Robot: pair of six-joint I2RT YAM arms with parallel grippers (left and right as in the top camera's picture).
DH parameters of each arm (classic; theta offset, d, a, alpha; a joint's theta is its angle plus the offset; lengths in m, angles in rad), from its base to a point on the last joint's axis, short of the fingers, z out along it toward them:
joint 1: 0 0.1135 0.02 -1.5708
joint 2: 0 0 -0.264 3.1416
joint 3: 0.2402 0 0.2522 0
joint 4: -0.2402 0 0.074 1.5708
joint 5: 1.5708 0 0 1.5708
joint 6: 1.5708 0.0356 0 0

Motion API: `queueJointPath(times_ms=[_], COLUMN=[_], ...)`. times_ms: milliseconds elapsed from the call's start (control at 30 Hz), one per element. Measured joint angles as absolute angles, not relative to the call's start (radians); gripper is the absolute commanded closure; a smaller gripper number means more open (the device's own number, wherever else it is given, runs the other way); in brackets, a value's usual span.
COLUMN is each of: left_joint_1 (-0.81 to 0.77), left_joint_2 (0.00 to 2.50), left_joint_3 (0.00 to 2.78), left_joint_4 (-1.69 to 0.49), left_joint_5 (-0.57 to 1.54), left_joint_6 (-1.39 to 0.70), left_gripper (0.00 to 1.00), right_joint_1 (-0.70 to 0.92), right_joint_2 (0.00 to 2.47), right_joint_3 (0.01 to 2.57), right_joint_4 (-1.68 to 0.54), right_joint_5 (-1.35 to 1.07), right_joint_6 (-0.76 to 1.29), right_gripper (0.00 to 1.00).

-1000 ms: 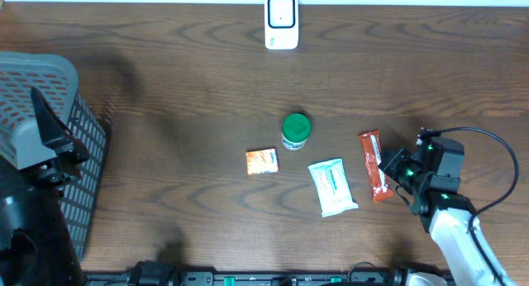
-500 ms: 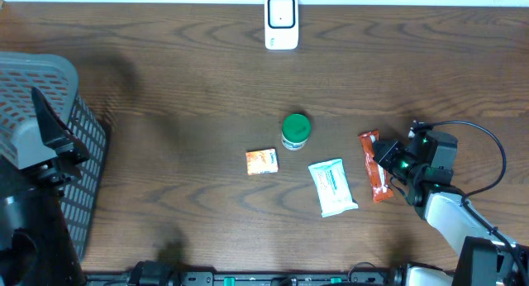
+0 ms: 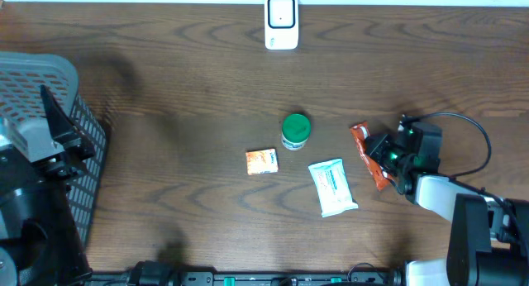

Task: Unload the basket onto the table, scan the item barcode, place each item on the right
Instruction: 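Lift the Top bar and rotate it in the right gripper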

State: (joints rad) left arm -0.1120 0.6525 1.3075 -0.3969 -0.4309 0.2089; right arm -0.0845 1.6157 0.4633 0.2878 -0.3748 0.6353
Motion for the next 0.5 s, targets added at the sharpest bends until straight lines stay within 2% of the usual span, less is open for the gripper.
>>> queueJointPath(times_ms=[167,367,500], left_joint_1=[-0.112,-0.112,-0.112], left_joint_2=[0.653,0.653,0.653], left_joint_3=[1.297,1.297,1.297], left_joint_4=[-0.392,-0.390,-0.386], left_joint_5=[-0.431,-0.431,-0.431], left_joint_6=[0.209,0.209,0.209], left_gripper=[0.13,0.13,0.13], right_joint_1=[-0.072,-0.070,-0.070], right_joint_2=[1.599,1.389,1.363], right_joint_3=[0.462,0.453,0.459], right_joint_4=[0.281,0.252,0.253], right_joint_5=[-0.400,-0.414,-0.403], right_joint_6=[0.639,0.672,0.674], right_gripper=[0.98,0.99,0.98])
